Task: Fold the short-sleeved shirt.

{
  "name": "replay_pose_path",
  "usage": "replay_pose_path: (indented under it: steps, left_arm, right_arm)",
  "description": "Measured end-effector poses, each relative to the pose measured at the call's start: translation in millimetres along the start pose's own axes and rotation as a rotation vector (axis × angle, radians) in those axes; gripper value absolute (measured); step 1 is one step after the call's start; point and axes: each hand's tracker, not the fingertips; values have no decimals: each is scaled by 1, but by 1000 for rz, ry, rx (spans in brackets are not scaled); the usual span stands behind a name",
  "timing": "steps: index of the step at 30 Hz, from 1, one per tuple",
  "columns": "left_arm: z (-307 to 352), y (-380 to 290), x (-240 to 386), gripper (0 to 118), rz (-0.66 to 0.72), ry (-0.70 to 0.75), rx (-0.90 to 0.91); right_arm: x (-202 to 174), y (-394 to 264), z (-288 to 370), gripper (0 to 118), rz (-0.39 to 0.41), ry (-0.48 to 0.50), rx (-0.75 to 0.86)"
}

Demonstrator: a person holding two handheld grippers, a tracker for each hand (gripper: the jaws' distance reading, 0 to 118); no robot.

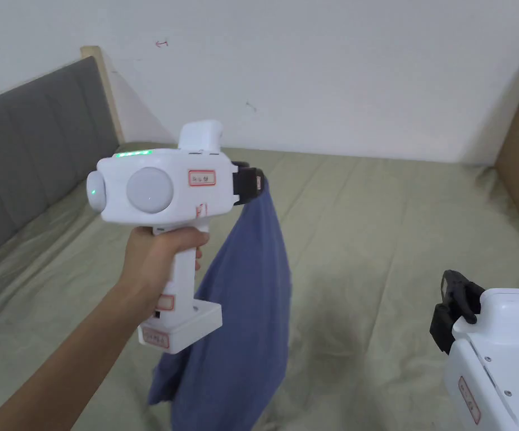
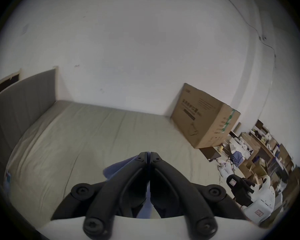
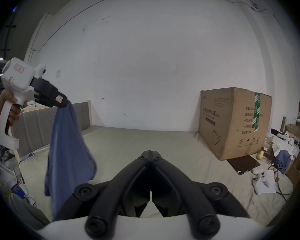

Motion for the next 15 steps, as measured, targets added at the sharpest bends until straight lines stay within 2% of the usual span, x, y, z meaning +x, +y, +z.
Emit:
replay_pose_path:
  steps: [7, 12, 15]
  left_arm:
    - [-53, -14, 63, 2, -40, -152, -79]
    - [-96, -58, 90, 2, -45, -270, -193]
    - [-118, -93, 97, 2, -74, -288, -265]
  right_arm:
    - [34, 6, 15, 0, 7, -86, 14]
    - [55, 3, 23, 0, 14, -142, 4]
    - [63, -2, 26, 0, 8, -163, -10]
